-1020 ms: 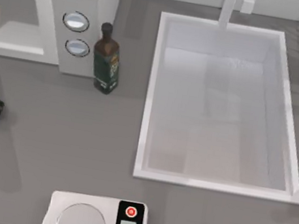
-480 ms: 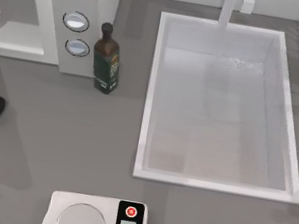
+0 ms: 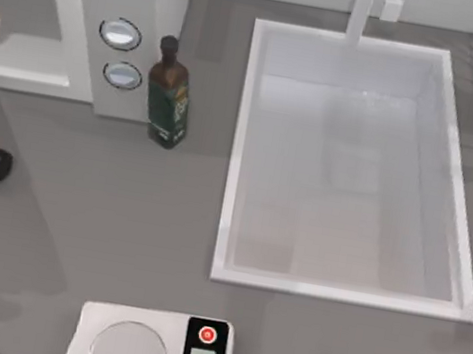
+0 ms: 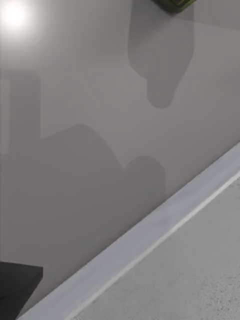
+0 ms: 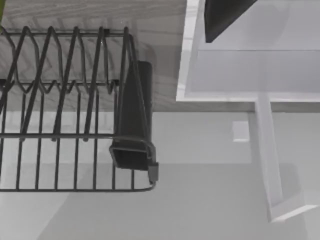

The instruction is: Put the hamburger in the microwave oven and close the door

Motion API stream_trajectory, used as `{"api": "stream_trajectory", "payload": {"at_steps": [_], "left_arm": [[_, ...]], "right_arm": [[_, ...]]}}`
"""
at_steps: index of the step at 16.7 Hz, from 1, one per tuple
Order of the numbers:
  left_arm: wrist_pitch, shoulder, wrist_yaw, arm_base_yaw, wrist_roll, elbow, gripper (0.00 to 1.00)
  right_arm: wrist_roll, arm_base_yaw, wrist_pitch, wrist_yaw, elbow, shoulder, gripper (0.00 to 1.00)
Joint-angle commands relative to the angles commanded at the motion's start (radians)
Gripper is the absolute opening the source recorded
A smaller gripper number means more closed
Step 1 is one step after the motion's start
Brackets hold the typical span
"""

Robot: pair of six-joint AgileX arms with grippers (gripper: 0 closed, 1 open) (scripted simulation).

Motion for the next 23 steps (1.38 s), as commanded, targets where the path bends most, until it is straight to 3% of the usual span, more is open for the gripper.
{"api": "stream_trajectory", "payload": {"at_steps": [4,11,18,23], "left_arm": [[-0.001,-0.041,-0.074,-0.114,-0.086,-0.029,0.00],[-0.001,-0.185,-0.314,-0.461,-0.336,-0.116,0.00],[0.003,-0.200,-0.342,-0.486,-0.365,-0.117,0.00],[0.055,-0.059,-0.350,-0.498,-0.370,-0.033,0.00]], "right_arm": [[0.000,0.000,0.000,0.000,0.000,0.000,1.00],[0.000,0.000,0.000,0.000,0.000,0.000,1.00],[0.000,0.000,0.000,0.000,0.000,0.000,1.00],[0.000,0.000,0.000,0.000,0.000,0.000,1.00]]}}
